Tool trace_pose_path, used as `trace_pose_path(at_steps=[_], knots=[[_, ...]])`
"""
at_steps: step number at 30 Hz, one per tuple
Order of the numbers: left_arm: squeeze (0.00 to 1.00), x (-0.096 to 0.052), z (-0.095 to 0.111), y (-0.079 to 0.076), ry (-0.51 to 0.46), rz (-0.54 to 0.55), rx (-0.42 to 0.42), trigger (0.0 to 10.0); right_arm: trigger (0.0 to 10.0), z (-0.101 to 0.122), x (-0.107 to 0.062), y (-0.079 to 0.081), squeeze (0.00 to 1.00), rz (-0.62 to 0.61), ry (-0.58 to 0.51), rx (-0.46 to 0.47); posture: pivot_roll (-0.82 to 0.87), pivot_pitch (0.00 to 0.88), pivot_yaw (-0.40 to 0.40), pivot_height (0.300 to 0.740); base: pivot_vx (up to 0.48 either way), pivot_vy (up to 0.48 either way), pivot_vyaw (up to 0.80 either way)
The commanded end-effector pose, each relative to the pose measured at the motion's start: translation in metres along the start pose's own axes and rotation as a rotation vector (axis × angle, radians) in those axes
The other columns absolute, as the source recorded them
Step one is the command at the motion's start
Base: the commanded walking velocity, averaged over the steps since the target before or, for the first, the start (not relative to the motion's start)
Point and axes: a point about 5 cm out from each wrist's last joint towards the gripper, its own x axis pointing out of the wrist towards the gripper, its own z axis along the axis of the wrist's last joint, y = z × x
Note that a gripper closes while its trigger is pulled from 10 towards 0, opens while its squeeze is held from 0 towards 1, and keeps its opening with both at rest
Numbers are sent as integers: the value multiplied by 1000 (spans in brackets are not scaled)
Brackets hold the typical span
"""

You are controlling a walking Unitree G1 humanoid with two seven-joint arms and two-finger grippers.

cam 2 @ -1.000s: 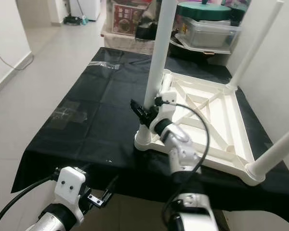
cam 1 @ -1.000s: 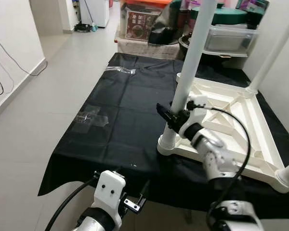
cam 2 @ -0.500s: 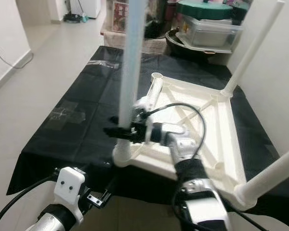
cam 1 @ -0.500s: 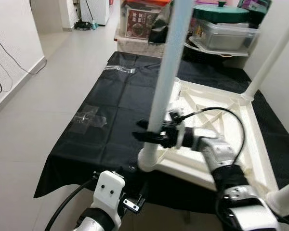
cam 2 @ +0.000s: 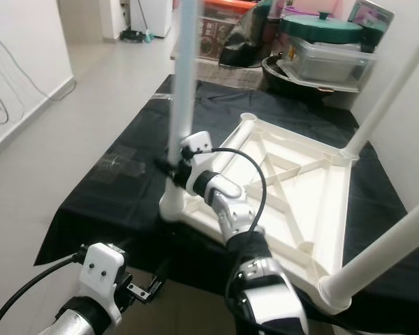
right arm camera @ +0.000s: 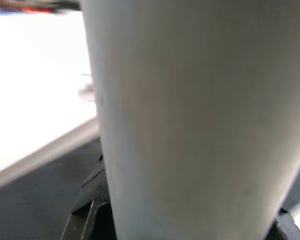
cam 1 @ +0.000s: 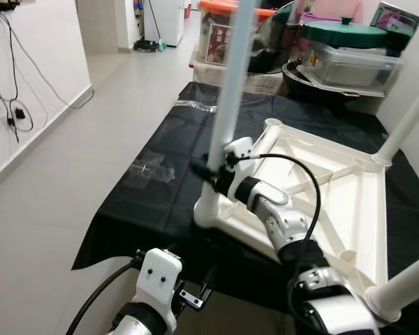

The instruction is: Building children table

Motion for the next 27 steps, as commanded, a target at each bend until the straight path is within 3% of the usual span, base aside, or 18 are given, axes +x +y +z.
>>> trace_pose_path(at_steps=[1,3,4,5,6,8,11,12,14,15,17,18,19,21,23,24,25,27], knots=[[0,0,-3,0,12,-6,-9,10000,0,-8,-22,-41,0,-337,44,-19,231,40,-127,740,0,0,0],[0,0,-3,0,12,-6,-9,10000,0,-8,-22,-41,0,-337,44,-19,231,40,-127,740,0,0,0],[0,0,-4,0,12,-10,-7,10000,0,-9,-42,-42,0,-518,42,19,228,33,-124,740,0,0,0],[0,0,-4,0,12,-10,-7,10000,0,-9,-42,-42,0,-518,42,19,228,33,-124,740,0,0,0],[0,1,-4,0,13,-12,-5,10000,0,-11,-56,-35,0,-587,46,54,230,31,-123,740,0,0,0],[0,1,-4,0,13,-12,-5,10000,0,-11,-56,-35,0,-587,46,54,230,31,-123,740,0,0,0],[0,2,-5,1,14,-12,-2,10000,0,-17,-57,-11,0,-547,37,137,231,33,-122,740,0,0,0],[0,2,-5,1,13,-11,-1,10000,10000,-19,-49,0,0,-469,10,137,232,36,-122,740,0,0,0],[0,2,-5,1,13,-11,-1,10000,10000,-19,-49,0,0,-469,10,137,232,36,-122,740,0,0,0],[0,3,-4,1,13,-10,-1,10000,10000,-22,-42,10,1000,-361,-15,148,233,38,-123,740,0,0,0],[0,3,-4,1,13,-10,-1,10000,10000,-22,-42,10,1000,-361,-15,148,233,38,-123,740,0,0,0],[0,3,-4,1,12,-9,-2,10000,10000,-25,-35,18,1000,-252,-31,155,234,39,-124,740,0,0,0],[0,3,-4,1,12,-7,-2,10000,10000,-26,-30,20,0,-156,-40,144,235,43,-124,740,0,0,0],[0,2,-4,1,11,-6,-4,10000,10000,-25,-25,17,0,-72,-49,149,235,45,-125,740,0,0,0],[0,2,-4,1,10,-5,-5,10000,10000,-22,-20,11,0,94,-36,141,236,50,-121,740,0,0,0],[0,2,-4,1,10,-5,-5,10000,10000,-22,-20,11,0,94,-36,141,236,50,-121,740,0,0,0],[0,2,-3,1,10,-6,-5,10000,10000,-23,-20,4,0,316,76,172,239,54,-126,740,0,0,0],[0,2,-3,1,11,-7,-5,10000,10000,-22,-21,2,0,396,106,176,239,54,-126,740,0,0,0]])
